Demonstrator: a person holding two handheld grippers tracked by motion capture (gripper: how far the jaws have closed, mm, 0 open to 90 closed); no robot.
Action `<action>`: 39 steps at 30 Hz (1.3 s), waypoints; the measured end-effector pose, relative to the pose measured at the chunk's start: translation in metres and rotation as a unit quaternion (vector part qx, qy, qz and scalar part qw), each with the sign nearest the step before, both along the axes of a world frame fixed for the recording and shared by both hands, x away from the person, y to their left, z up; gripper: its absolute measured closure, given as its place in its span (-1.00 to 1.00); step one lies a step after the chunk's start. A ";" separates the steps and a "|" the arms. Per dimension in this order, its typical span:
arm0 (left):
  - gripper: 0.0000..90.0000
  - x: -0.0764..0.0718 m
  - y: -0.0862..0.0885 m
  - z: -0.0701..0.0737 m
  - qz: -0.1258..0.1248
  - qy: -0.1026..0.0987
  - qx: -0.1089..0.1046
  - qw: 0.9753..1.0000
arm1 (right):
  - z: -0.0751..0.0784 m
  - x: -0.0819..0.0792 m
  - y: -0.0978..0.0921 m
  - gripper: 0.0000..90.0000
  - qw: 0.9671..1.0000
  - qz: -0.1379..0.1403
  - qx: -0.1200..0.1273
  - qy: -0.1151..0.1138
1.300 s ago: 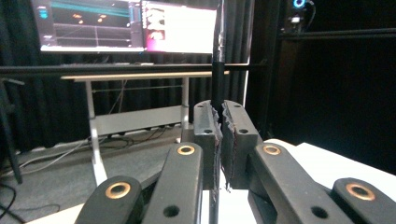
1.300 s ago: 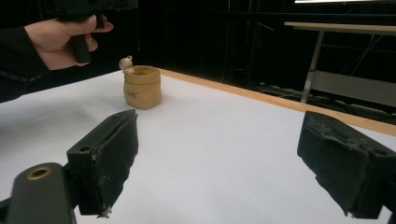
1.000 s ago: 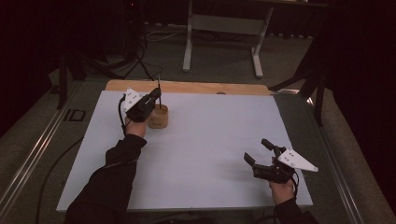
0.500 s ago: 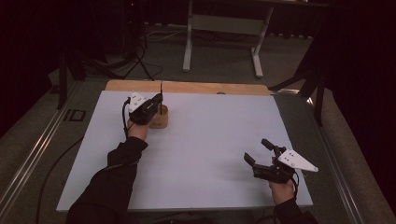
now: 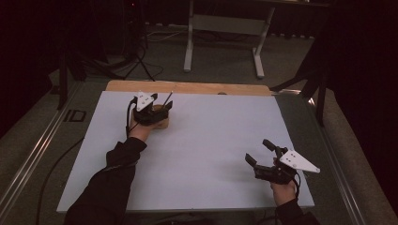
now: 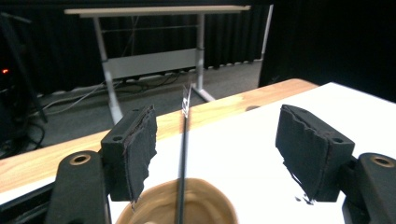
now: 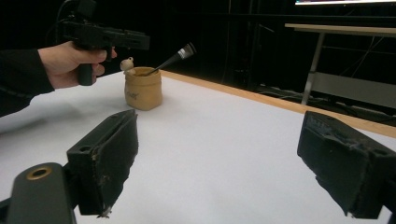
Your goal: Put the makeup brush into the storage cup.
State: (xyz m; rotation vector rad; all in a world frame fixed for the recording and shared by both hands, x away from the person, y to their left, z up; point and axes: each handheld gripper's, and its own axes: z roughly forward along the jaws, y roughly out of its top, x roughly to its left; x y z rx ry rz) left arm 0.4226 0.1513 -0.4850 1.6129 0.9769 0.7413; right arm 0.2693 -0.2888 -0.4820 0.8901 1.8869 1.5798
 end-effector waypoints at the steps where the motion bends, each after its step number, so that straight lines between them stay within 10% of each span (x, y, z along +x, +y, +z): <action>1: -0.45 0.000 0.000 0.001 -0.005 0.003 -0.003 1.000 | 0.000 0.000 0.000 -0.72 1.000 0.000 0.000 -0.001; 39: -0.99 -0.046 0.023 0.042 -0.037 0.026 -0.035 0.998 | 0.002 0.000 0.000 -0.72 1.000 -0.005 -0.002 -0.006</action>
